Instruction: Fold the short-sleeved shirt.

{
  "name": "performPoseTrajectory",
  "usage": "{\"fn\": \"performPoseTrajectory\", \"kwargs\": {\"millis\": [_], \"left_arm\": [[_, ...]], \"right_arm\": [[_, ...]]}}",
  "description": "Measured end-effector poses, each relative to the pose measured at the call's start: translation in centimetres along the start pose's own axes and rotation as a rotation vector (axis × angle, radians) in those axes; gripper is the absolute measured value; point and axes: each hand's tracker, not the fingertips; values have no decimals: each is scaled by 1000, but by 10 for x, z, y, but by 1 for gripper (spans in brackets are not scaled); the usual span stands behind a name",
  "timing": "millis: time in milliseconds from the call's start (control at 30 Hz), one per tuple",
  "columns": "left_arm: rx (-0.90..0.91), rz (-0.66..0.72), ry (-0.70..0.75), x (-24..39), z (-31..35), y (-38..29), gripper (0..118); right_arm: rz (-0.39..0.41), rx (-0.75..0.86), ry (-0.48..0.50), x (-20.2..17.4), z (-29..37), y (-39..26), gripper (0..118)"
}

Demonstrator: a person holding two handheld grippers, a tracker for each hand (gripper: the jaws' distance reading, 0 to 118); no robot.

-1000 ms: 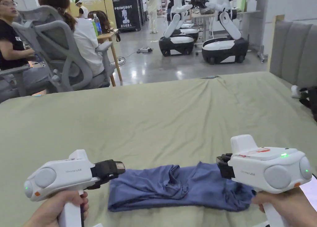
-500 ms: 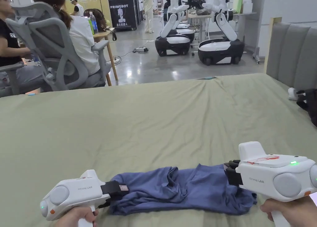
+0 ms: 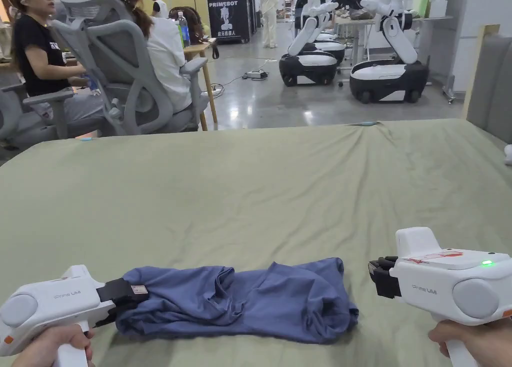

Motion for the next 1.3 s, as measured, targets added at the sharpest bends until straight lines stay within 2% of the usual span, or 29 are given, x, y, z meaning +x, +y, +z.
{"fn": "performPoseTrajectory", "kwargs": {"millis": [100, 200, 400, 500, 600, 800, 833, 867, 900, 933, 967, 1000, 1033, 1100, 1133, 1167, 1200, 1233, 1267, 1300], "left_arm": [[3, -64, -19, 10, 7, 2, 10], [35, -102, -114, 41, 21, -2, 10], [1, -249, -287, 141, 19, -27, 10], [-59, -290, -315, 170, -22, -41, 11], [-118, -292, -278, 195, -69, -63, 11], [-262, -325, -206, 203, -150, -100, 11], [-262, -323, -196, 202, -155, -102, 14], [-266, -317, -197, 201, -155, -102, 22], [-258, -299, -206, 205, -145, -105, 40], [-239, -285, -251, 205, -138, -101, 81], [-211, -287, -259, 207, -131, -96, 110], [-168, -292, -289, 206, -123, -91, 118], [-68, -308, -302, 209, -106, -85, 111], [-19, -305, -283, 207, -88, -73, 118], [-30, -293, -250, 205, -83, -66, 118], [-40, -279, -224, 194, -81, -56, 117], [-65, -275, -208, 190, -79, -52, 102], [-82, -274, -202, 185, -80, -51, 64], [-89, -265, -204, 181, -80, -51, 21], [-97, -268, -183, 176, -87, -52, 1]], "right_arm": [[6, -2, 14, -6, -2, 1, 0], [13, 1, 19, -8, -2, 1, 0], [10, 7, 19, -3, 2, -1, 0], [-6, 12, 10, 1, 6, -5, 0], [-5, 13, 2, 5, 13, -10, 0], [-31, 12, -15, 26, 24, -20, 0], [-33, 11, -19, 29, 26, -21, 0], [-35, 9, -25, 31, 27, -23, 0], [-36, 9, -29, 32, 28, -24, 0], [-37, 9, -32, 36, 29, -25, 0], [-40, 8, -35, 39, 30, -26, 0], [-44, 7, -36, 40, 29, -26, 0], [-49, 6, -36, 41, 29, -27, 0], [-60, 7, -33, 45, 25, -30, 0], [-67, 8, -31, 46, 24, -30, 0], [-74, 11, -28, 46, 23, -30, 0], [-78, 13, -20, 43, 25, -29, 0], [-83, 15, -15, 42, 25, -28, 0], [-85, 15, -11, 41, 24, -27, 0], [-85, 15, -8, 41, 24, -27, 0]]}}
